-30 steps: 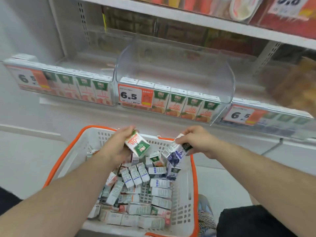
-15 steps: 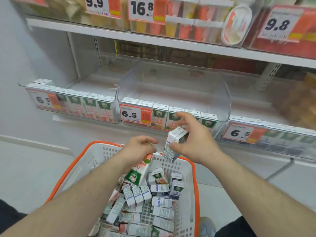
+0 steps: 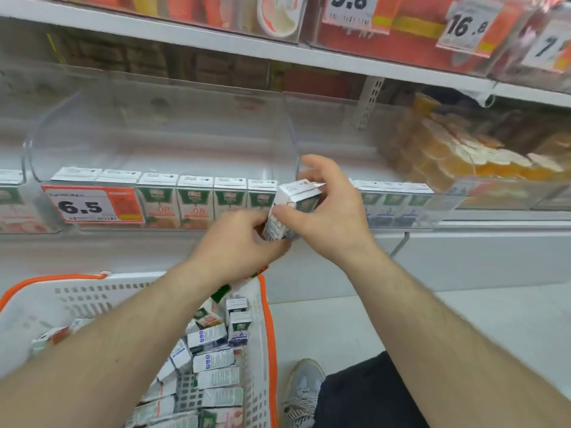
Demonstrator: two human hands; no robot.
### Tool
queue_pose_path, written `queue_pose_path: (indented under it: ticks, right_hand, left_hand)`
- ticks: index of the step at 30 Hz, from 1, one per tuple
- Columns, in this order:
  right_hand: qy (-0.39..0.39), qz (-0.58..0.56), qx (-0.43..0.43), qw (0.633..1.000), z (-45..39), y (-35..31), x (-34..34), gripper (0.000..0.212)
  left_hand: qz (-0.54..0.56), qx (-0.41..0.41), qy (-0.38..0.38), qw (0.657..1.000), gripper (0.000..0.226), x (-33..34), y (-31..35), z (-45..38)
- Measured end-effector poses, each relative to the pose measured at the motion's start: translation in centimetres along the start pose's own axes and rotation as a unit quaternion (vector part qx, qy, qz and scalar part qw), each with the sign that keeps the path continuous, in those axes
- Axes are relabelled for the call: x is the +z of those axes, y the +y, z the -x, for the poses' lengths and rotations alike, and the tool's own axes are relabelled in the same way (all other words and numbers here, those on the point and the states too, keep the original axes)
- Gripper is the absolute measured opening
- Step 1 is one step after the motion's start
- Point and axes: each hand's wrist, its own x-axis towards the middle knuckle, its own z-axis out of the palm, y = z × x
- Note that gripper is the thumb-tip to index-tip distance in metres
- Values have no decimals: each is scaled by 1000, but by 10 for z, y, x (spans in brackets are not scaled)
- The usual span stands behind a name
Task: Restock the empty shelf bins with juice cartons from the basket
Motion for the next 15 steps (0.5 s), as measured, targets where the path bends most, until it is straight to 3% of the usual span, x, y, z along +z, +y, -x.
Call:
queue_pose_path:
  ticks: [4, 8, 12, 15]
  right_hand:
    - [52, -8, 53, 997, -3, 21, -37, 63]
    - [106, -25, 91, 990, 1, 45, -70, 42]
    - [228, -54, 75, 969, 1, 60, -111, 34]
    - [322, -9, 51, 945, -8, 73, -144, 31]
  left_hand:
    - [-17, 41, 11, 999, 21, 29, 26, -17]
    - [-20, 75, 12, 997, 38, 55, 49, -30]
    - [0, 113, 40, 993, 49, 82, 69, -45]
    - [-74, 132, 15, 988, 68, 98, 85, -56]
